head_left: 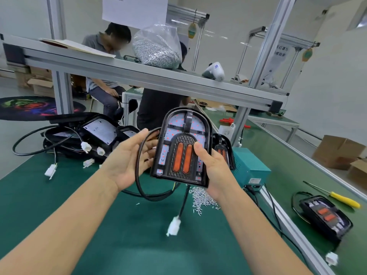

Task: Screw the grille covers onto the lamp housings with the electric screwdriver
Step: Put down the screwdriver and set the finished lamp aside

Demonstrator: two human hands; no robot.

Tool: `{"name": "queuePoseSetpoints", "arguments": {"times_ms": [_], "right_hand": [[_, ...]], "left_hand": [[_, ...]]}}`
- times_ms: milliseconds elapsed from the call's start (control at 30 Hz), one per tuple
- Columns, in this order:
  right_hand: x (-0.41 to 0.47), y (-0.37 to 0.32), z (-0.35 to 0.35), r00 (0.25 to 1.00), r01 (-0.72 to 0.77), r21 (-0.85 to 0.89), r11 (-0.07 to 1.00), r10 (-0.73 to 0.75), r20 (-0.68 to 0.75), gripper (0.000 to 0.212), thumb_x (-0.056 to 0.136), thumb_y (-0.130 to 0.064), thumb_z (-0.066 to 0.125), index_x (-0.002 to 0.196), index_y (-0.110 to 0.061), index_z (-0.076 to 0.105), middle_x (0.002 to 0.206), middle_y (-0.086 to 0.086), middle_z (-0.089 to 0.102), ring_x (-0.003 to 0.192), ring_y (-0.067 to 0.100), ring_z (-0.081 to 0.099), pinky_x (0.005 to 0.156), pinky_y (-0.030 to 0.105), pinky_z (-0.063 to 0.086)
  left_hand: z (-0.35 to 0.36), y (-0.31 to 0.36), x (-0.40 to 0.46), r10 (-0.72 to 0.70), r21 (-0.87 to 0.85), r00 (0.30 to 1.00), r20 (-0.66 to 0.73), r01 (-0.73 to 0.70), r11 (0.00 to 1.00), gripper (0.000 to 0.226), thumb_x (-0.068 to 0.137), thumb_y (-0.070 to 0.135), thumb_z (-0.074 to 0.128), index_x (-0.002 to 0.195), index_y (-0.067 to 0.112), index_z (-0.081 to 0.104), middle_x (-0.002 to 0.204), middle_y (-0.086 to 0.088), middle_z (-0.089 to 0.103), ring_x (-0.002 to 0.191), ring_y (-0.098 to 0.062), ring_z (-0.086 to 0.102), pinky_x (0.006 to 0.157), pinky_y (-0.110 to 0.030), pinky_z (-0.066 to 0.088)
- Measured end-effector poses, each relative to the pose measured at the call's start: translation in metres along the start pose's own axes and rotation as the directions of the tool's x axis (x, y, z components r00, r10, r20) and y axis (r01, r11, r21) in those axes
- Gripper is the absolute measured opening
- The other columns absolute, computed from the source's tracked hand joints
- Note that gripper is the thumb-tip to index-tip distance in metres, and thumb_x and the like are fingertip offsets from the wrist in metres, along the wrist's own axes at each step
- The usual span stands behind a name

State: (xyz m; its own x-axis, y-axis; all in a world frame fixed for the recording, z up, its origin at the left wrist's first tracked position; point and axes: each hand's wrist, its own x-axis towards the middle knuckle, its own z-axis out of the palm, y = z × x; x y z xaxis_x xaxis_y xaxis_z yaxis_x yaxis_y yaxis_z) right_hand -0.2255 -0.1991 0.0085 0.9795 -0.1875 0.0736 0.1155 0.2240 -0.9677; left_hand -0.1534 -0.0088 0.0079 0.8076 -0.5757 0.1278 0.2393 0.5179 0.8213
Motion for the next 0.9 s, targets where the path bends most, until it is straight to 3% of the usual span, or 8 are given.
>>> {"name": "queuePoseSetpoints", "arguments": {"times_ms": [100, 167, 300, 433, 567, 667, 800, 900], "right_hand": [[-0.002, -0.001, -0.007, 0.999, 0.0, -0.003, 1.0, 0.0, -0.035, 0.023, 0.093, -0.03, 0.062, 0.106, -0.012, 0.068, 0.103, 0.007, 0.075, 0.094, 0.026, 0.073, 0.073, 0.039, 0.06], [-0.004, -0.002, -0.009, 0.999, -0.003, 0.003, 1.0, 0.004, -0.044, 0.021, 0.095, -0.028, 0.061, 0.105, -0.011, 0.069, 0.099, 0.007, 0.076, 0.088, 0.023, 0.074, 0.063, 0.033, 0.059], [-0.009, -0.005, -0.015, 0.997, -0.024, 0.017, 1.0, 0.025, -0.069, 0.028, 0.096, -0.027, 0.059, 0.113, -0.006, 0.066, 0.102, 0.009, 0.075, 0.09, 0.024, 0.074, 0.065, 0.032, 0.059], [-0.016, -0.006, -0.027, 0.999, -0.033, 0.05, 0.998, 0.035, -0.037, 0.033, 0.096, -0.018, 0.057, 0.127, -0.007, 0.058, 0.117, 0.013, 0.07, 0.105, 0.028, 0.068, 0.084, 0.04, 0.057], [-0.029, 0.006, -0.037, 0.999, 0.031, 0.014, 0.999, -0.03, -0.013, 0.069, 0.09, -0.011, 0.062, 0.15, -0.023, 0.032, 0.132, 0.005, 0.063, 0.121, 0.024, 0.06, 0.11, 0.045, 0.041], [-0.04, 0.014, -0.046, 0.997, 0.051, 0.039, 0.998, -0.049, -0.053, 0.083, 0.086, -0.013, 0.065, 0.152, -0.037, 0.021, 0.124, -0.003, 0.068, 0.114, 0.018, 0.065, 0.101, 0.038, 0.047], [-0.051, 0.015, -0.059, 0.989, 0.081, 0.04, 0.996, -0.076, -0.125, 0.071, 0.093, -0.009, 0.058, 0.142, -0.05, 0.025, 0.119, -0.007, 0.071, 0.103, 0.014, 0.069, 0.08, 0.027, 0.053], [-0.055, 0.013, -0.067, 0.981, 0.087, 0.029, 0.996, -0.081, -0.174, 0.064, 0.095, -0.009, 0.056, 0.133, -0.052, 0.028, 0.116, -0.009, 0.071, 0.098, 0.011, 0.07, 0.075, 0.024, 0.053]], "left_hand": [[0.009, -0.011, -0.001, -0.061, 0.122, 0.991, 0.12, 0.047, 0.991, 0.039, 0.08, 0.041, 0.063, 0.112, 0.021, 0.071, 0.11, -0.002, 0.07, 0.103, -0.019, 0.065, 0.093, -0.037, 0.05], [0.017, -0.016, 0.0, -0.068, 0.176, 0.985, 0.157, 0.04, 0.984, 0.04, 0.083, 0.028, 0.066, 0.122, 0.018, 0.063, 0.12, -0.009, 0.066, 0.108, -0.024, 0.064, 0.087, -0.037, 0.055], [0.033, -0.024, 0.003, -0.032, 0.246, 0.999, -0.011, 0.033, 0.969, 0.034, 0.073, 0.01, 0.07, 0.105, 0.019, 0.069, 0.101, -0.012, 0.072, 0.08, -0.023, 0.072, 0.061, -0.032, 0.057], [0.038, -0.032, 0.009, -0.067, 0.206, 0.995, -0.077, 0.081, 0.975, 0.029, 0.079, 0.007, 0.066, 0.107, 0.014, 0.069, 0.1, -0.014, 0.072, 0.076, -0.025, 0.071, 0.059, -0.034, 0.058], [0.041, -0.045, 0.015, -0.125, 0.135, 0.984, -0.123, 0.141, 0.981, 0.026, 0.089, 0.006, 0.058, 0.114, 0.006, 0.064, 0.107, -0.017, 0.068, 0.076, -0.026, 0.07, 0.061, -0.038, 0.059], [0.046, -0.057, 0.02, -0.162, 0.133, 0.98, -0.113, 0.177, 0.975, 0.021, 0.089, 0.005, 0.058, 0.107, 0.006, 0.067, 0.102, -0.015, 0.07, 0.073, -0.024, 0.07, 0.061, -0.037, 0.059], [0.058, -0.067, 0.025, -0.212, 0.132, 0.974, -0.086, 0.222, 0.966, 0.021, 0.088, 0.003, 0.058, 0.108, 0.006, 0.066, 0.093, -0.014, 0.073, 0.07, -0.023, 0.071, 0.055, -0.033, 0.057], [0.068, -0.073, 0.029, -0.232, 0.168, 0.971, -0.06, 0.239, 0.956, 0.025, 0.089, 0.005, 0.058, 0.113, 0.004, 0.064, 0.101, -0.015, 0.071, 0.075, -0.023, 0.07, 0.059, -0.035, 0.058]]}}
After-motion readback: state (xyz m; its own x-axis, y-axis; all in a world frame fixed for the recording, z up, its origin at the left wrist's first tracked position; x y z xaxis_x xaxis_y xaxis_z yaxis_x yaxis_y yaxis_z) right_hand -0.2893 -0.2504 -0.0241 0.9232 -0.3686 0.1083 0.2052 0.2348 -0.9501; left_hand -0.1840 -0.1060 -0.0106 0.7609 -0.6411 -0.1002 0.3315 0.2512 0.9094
